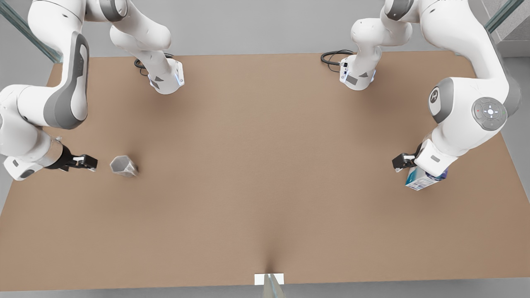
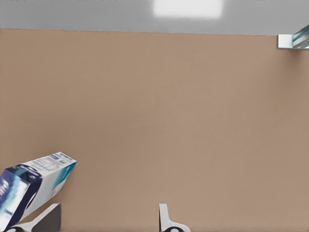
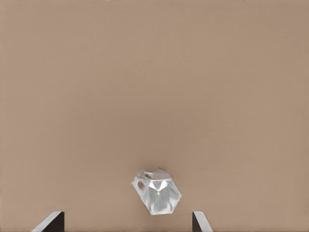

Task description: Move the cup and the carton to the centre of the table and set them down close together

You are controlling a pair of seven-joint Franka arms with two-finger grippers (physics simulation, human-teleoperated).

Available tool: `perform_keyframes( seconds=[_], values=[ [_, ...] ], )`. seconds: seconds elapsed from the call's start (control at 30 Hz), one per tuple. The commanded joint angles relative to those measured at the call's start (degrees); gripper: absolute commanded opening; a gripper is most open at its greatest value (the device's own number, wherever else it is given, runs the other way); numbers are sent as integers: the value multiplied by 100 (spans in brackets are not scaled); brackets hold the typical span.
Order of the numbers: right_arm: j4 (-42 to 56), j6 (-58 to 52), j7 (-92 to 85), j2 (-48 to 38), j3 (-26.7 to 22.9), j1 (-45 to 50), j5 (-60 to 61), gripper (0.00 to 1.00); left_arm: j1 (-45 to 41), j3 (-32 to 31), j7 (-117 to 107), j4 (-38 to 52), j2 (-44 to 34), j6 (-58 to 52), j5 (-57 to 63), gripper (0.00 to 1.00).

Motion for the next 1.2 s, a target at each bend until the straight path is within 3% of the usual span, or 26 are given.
perform_keyframes(
  seconds=[0.0,0.2,0.47,0.77,1.17],
  values=[
    [1,-9,6,-4,-1,-24,-4,100,0,0,0,0,16,8,8,100],
    [-833,254,-29,4,-1,-68,-13,100,0,0,0,0,183,17,-1,100],
    [-2732,1572,-1664,-215,-212,-305,-21,100,-17,0,-26,70,332,-27,-1,100],
    [-3128,2917,-2517,417,-352,-586,-39,100,-44,-9,-70,79,385,-36,-1,100],
    [-3840,3541,-2842,699,-352,-806,-57,100,-35,-9,-44,79,473,-36,8,100]
  ],
)
